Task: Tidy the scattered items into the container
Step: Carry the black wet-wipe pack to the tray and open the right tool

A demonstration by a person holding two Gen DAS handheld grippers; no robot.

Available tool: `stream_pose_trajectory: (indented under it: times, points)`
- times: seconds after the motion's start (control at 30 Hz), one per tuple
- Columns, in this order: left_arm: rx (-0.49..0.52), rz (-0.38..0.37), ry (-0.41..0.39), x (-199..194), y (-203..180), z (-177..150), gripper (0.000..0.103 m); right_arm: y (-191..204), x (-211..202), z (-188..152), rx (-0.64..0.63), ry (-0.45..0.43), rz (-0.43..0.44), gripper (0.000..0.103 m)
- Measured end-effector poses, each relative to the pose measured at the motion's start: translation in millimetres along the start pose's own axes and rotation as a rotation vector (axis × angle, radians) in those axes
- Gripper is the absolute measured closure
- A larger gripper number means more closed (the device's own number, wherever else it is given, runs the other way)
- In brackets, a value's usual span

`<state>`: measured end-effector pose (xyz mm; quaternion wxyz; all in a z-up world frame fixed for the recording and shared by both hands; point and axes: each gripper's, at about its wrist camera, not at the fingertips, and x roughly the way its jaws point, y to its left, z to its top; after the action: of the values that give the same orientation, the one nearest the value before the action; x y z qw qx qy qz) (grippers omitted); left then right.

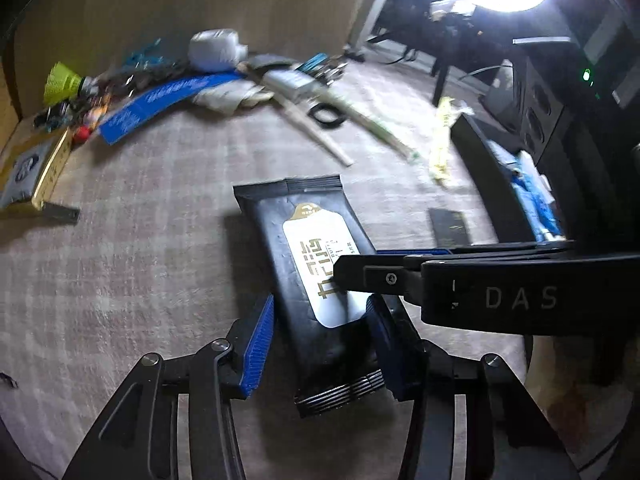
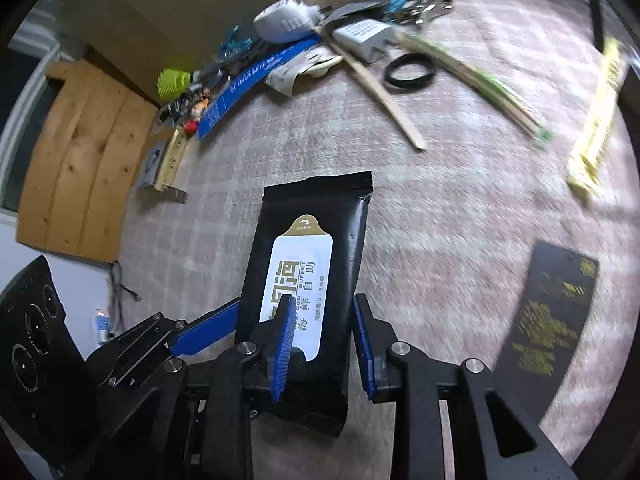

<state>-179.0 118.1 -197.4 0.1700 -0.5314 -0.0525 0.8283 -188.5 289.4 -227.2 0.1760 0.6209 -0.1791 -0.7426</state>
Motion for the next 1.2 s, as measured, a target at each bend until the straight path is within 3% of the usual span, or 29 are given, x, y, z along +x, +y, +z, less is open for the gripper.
stream_pose_trajectory:
  times: [0.17, 0.33, 0.63, 0.87, 1.03, 1.2]
  points:
    - [0.064, -0.011, -0.043, -13, -42, 11, 0.053, -14, -37, -9, 0.02, -0.068, 0.016, 0.076]
    - [0.129, -0.068, -0.06, -18, -93, 21, 0.053, -45, -88, -22, 0.07, -0.15, 0.003, 0.076]
    - [0.272, -0.194, -0.032, 1, -215, 23, 0.053, -134, -168, -66, 0.211, -0.257, -0.055, 0.076]
    - [0.354, -0.246, 0.005, 17, -285, 13, 0.053, -189, -204, -99, 0.306, -0.299, -0.092, 0.076]
    - [0.402, -0.249, 0.02, 24, -317, 9, 0.053, -214, -221, -117, 0.349, -0.321, -0.114, 0.076]
    - [0.422, -0.229, 0.021, 24, -321, 10, 0.053, -221, -231, -125, 0.348, -0.327, -0.159, 0.076]
